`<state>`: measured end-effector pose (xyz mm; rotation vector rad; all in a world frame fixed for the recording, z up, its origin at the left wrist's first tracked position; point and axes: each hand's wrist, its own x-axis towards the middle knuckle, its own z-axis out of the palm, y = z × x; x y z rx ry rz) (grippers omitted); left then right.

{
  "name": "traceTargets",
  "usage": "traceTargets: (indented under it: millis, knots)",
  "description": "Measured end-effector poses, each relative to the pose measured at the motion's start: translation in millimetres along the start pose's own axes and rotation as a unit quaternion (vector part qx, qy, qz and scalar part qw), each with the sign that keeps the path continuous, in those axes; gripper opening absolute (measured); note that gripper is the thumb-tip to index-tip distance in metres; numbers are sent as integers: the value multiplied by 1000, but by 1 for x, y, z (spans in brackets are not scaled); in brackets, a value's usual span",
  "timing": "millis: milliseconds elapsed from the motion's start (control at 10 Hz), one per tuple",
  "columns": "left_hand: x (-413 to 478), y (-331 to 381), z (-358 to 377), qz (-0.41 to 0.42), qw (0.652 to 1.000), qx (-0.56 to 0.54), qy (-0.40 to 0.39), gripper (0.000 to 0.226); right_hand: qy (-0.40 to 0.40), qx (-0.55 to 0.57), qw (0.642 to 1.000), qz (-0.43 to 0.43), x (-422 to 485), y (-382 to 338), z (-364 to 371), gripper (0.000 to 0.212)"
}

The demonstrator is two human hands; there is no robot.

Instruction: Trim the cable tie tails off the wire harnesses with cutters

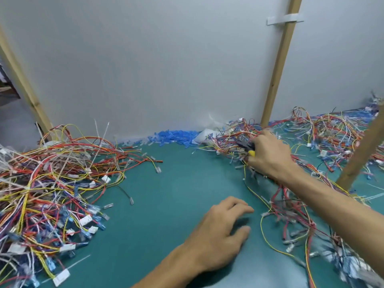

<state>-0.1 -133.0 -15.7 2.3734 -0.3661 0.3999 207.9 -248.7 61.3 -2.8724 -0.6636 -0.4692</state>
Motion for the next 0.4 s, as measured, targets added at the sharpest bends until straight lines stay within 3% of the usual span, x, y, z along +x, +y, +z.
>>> traceTargets:
  millis: [100,200,300,400]
  knots:
    - [4,-4,-9,-52,989,-40,129,23,89,60,992,-61,-19,-21,-2,24]
    - [3,-10,-25,-101,961,-43,254,13,0,92,992,-84,-44,-58,-3,32]
    - [-3,-21,-46,-116,937,-53,325,11,-102,94,986,-96,-74,-94,19,31]
    - [-10,-30,-60,-137,942,-8,307,14,-93,111,984,-103,-91,-113,31,31]
